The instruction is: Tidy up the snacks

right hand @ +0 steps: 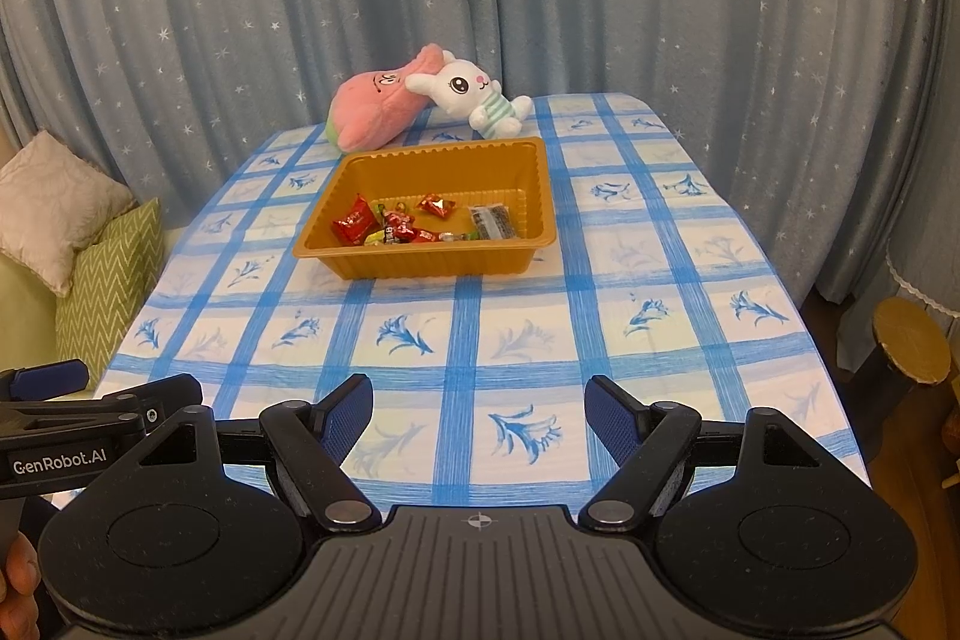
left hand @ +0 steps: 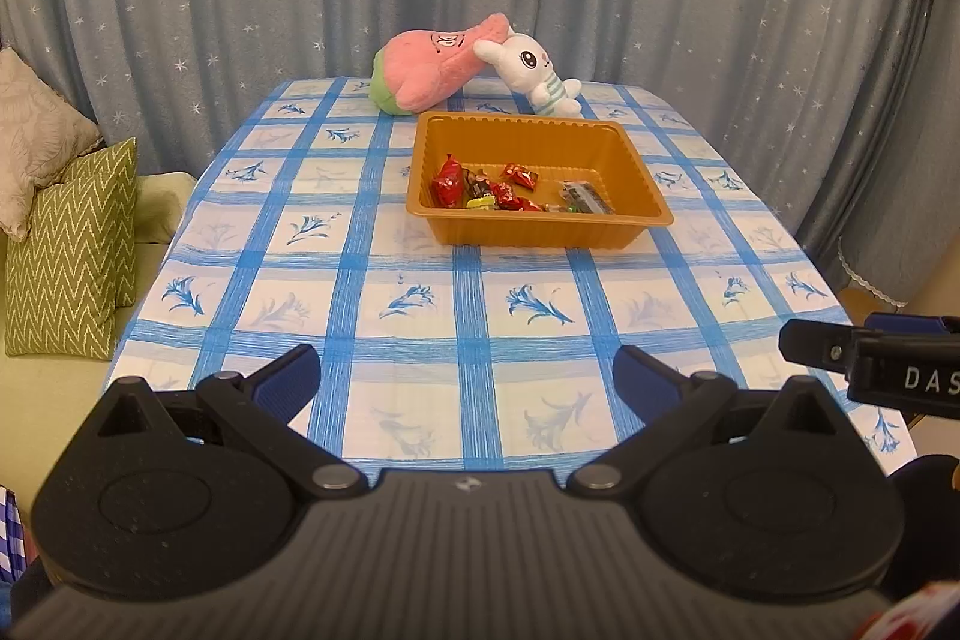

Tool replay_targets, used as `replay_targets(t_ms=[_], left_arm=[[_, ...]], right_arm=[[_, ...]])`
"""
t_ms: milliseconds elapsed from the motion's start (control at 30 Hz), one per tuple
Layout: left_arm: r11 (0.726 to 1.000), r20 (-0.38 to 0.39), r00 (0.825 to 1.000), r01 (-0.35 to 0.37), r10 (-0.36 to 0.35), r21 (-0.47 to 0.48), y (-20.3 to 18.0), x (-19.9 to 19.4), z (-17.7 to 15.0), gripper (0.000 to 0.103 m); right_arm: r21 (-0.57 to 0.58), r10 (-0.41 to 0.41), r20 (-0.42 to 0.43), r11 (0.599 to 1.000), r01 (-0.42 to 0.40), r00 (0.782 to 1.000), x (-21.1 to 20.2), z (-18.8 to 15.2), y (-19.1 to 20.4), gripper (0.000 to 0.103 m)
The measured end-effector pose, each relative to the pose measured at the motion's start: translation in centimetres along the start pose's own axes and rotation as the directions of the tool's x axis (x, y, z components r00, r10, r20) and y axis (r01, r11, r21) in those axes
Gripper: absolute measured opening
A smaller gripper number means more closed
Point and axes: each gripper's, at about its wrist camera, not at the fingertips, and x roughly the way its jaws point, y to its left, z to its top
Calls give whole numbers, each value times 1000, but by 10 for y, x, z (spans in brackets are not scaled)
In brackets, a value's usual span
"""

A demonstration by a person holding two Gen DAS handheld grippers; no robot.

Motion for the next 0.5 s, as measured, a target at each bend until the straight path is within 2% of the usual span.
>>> replay_targets(t_ms=[500], left_arm=[[1000,15,1000,-9,9,3,-4,0,-2,103]], right_arm=[[0,-1,2,1000,1,1000,0,0,-1,77]])
